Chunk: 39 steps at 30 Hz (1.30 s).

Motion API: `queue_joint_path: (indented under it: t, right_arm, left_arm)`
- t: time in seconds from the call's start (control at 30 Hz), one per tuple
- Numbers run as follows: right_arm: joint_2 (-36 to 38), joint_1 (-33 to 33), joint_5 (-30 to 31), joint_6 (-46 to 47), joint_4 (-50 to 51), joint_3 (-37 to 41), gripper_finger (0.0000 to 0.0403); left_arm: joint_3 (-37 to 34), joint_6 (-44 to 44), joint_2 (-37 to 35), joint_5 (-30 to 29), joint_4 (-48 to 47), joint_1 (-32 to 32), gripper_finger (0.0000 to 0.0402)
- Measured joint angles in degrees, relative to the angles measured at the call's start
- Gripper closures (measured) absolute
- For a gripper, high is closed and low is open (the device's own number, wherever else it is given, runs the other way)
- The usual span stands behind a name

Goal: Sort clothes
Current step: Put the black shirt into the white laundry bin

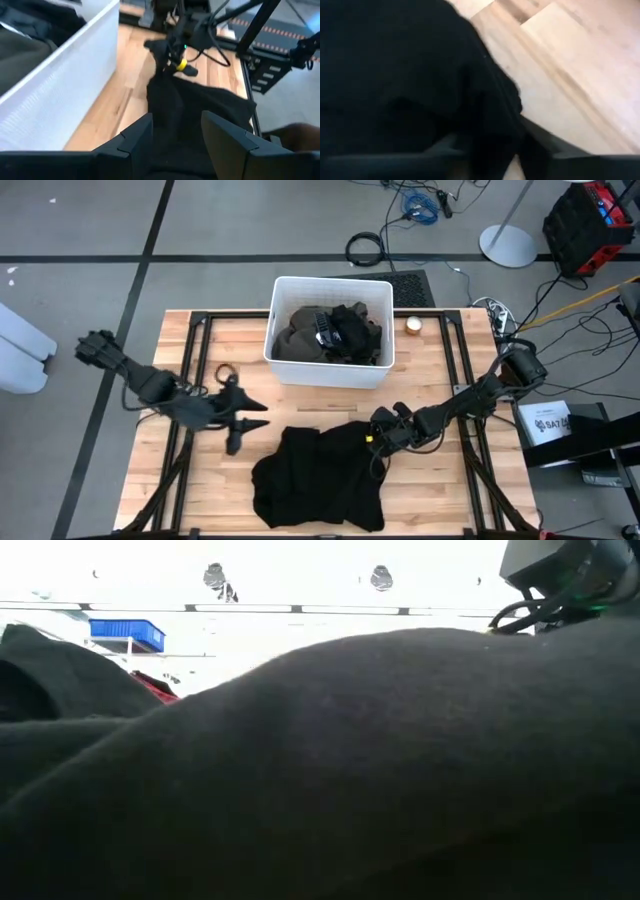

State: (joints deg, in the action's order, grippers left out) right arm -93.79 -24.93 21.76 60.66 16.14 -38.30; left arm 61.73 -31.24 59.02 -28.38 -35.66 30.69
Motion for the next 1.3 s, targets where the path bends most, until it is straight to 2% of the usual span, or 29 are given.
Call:
queue_joint_path:
  t: [0.07,0.1,0.27,0.33,0.47,0.6,0.73,0.9,1.03,1.13,1.3]
  right_arm:
    - [0.45,0.00,-1.69,0.02,0.40,0.00,0.0369]
    - [0.69,0.00,-2.52,0.04,0.80,0.00,0.0382]
    - [4.51,-0.18,-6.83,5.59,7.77,0.21,0.0383]
    - [7.55,-0.39,-7.76,8.50,12.79,0.52,0.0390]
    - [14.35,-0.91,-7.92,13.04,16.60,0.99,0.0396]
    - [21.18,-2.04,-6.82,15.89,13.36,0.70,0.0396]
    - [23.69,-3.44,-2.98,13.70,1.28,0.66,0.0396]
    - [20.04,-3.03,2.15,8.37,-19.77,0.59,0.0396]
    - [12.76,-2.49,3.46,4.26,-33.80,-1.06,0.0396]
    - [5.90,-2.21,3.26,3.60,-34.28,-5.87,0.0396]
    - [-4.14,-1.05,0.34,2.71,-30.24,-16.22,0.0396]
  left_arm:
    - [-0.36,-0.06,-1.12,-4.30,0.25,3.38,0.0224]
    - [-0.58,-0.07,-1.26,-6.67,0.74,5.18,0.0224]
    - [-2.99,-0.74,-1.08,-16.22,1.14,11.84,0.0223]
    - [-4.15,-2.58,-1.06,-17.86,0.74,13.22,0.0223]
    - [-6.55,-4.42,-1.03,-19.78,2.86,14.80,0.0223]
    - [-8.97,-3.84,-0.98,-22.31,7.13,15.78,0.0223]
    - [-9.65,-3.91,-0.62,-22.91,8.51,16.34,0.0223]
    - [-9.77,-1.51,-0.32,-23.09,11.39,16.81,0.0223]
    - [-9.77,-1.39,-0.31,-22.58,12.09,17.10,0.0223]
    - [-10.73,-5.12,0.26,-17.20,11.48,17.08,0.0223]
    - [-15.16,-11.78,3.75,-4.25,11.07,17.01,0.0223]
